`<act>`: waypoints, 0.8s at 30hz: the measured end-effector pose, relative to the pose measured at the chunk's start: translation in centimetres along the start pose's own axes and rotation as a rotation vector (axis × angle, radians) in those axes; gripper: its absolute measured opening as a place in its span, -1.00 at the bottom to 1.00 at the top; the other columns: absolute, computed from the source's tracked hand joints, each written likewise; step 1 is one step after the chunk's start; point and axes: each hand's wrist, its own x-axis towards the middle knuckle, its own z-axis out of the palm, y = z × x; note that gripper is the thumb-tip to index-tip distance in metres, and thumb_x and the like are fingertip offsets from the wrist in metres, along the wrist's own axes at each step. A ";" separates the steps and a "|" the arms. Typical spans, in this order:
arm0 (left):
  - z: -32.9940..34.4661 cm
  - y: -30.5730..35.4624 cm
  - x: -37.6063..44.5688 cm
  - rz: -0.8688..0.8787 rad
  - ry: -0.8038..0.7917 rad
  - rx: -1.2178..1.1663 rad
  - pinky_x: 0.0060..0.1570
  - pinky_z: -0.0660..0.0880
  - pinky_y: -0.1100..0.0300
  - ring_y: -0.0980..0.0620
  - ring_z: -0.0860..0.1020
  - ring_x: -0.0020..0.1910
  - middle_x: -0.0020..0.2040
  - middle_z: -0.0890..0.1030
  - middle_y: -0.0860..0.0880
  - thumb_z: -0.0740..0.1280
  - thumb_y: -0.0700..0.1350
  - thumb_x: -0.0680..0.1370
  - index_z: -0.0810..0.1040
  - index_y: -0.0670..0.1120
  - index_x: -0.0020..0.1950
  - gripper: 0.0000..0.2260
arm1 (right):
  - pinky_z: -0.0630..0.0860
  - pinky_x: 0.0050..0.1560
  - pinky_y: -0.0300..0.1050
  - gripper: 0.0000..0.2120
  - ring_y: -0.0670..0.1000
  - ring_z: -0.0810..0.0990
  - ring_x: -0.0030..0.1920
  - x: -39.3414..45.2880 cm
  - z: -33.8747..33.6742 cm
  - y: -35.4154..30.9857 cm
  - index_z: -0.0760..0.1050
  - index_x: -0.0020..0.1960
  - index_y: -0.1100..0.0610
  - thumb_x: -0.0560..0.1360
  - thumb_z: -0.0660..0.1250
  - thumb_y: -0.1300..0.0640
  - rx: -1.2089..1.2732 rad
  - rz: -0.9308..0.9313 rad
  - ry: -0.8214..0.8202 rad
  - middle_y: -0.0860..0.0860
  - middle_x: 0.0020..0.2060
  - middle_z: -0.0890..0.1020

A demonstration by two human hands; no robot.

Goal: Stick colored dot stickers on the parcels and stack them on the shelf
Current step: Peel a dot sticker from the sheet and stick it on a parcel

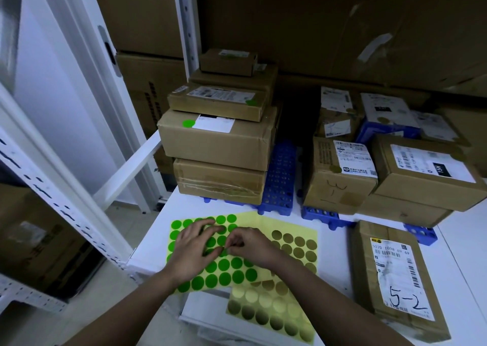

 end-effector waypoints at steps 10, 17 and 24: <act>-0.1 0.1 -0.1 -0.019 -0.032 0.005 0.33 0.11 0.12 0.13 0.18 0.41 0.39 0.24 0.17 -0.04 0.38 0.36 0.31 0.24 0.38 -0.38 | 0.52 0.09 -0.04 -0.89 -0.02 0.58 -0.04 -0.1 -0.9 -0.4 0.51 -0.10 0.02 0.49 0.37 0.22 0.072 0.017 -0.069 0.04 -0.09 0.62; -0.2 0.9 -0.4 -0.031 -0.048 0.052 0.39 0.07 0.06 0.08 0.14 0.43 0.42 0.20 0.12 -0.02 0.46 0.34 0.26 0.21 0.42 -0.30 | 0.48 -0.15 -0.39 -0.82 -0.13 0.55 -0.15 -0.4 -1.4 -0.5 0.50 -0.17 0.01 0.50 0.37 0.27 0.404 0.108 0.130 -0.08 -0.22 0.58; -0.7 0.5 -0.5 -0.011 -0.082 0.178 0.44 -0.05 0.04 0.03 0.05 0.47 0.47 0.10 0.05 -0.33 0.52 0.31 0.07 0.30 0.48 -0.21 | 0.41 -0.25 -0.30 -0.92 -0.15 0.55 -0.22 -1.0 -2.3 -1.0 0.51 -0.11 0.04 0.53 0.34 0.20 0.623 0.257 0.255 -0.08 -0.23 0.59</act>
